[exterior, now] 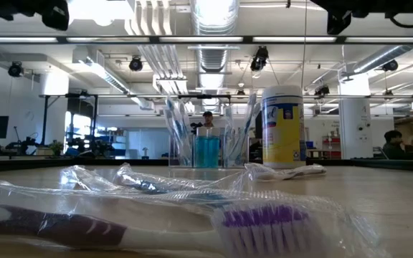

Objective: Pick & Place toothbrushing station
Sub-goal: Put the blue toothbrush into the transparent toothbrush holder

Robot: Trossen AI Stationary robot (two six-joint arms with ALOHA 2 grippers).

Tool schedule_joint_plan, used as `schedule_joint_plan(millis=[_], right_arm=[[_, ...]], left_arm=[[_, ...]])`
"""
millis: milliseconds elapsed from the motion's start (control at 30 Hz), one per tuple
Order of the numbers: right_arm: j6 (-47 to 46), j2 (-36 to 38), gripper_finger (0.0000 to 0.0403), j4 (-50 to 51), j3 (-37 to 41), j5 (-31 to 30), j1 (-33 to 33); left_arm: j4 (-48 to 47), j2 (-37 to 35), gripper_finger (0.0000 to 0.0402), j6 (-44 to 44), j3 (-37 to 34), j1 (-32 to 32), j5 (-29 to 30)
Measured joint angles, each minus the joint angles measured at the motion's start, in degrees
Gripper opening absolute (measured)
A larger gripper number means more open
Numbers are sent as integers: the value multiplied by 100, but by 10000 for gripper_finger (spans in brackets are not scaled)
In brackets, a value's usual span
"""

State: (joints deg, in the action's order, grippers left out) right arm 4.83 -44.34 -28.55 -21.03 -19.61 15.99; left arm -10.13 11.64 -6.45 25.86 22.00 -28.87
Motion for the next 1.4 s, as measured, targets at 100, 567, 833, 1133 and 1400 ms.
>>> schedule_joint_plan(millis=[100,567,833,1133,1400], right_arm=[[76,357,8,552,-181,25,-105],[-1224,-566,8,1196,-430,165,-265],[-2050,-2688,8,2105,-1906,190,9],[-3710,-4774,20,4343,-4057,902,15],[-4132,-6585,126,5597,-6146,2033,101]], left_arm=[[516,-284,2,352,-383,-2,46],[1259,-425,3,727,-1307,-2,327],[1294,-425,20,930,-1190,0,510],[1270,-425,6,1442,-1193,0,503],[1042,-422,14,1622,-1208,0,492]])
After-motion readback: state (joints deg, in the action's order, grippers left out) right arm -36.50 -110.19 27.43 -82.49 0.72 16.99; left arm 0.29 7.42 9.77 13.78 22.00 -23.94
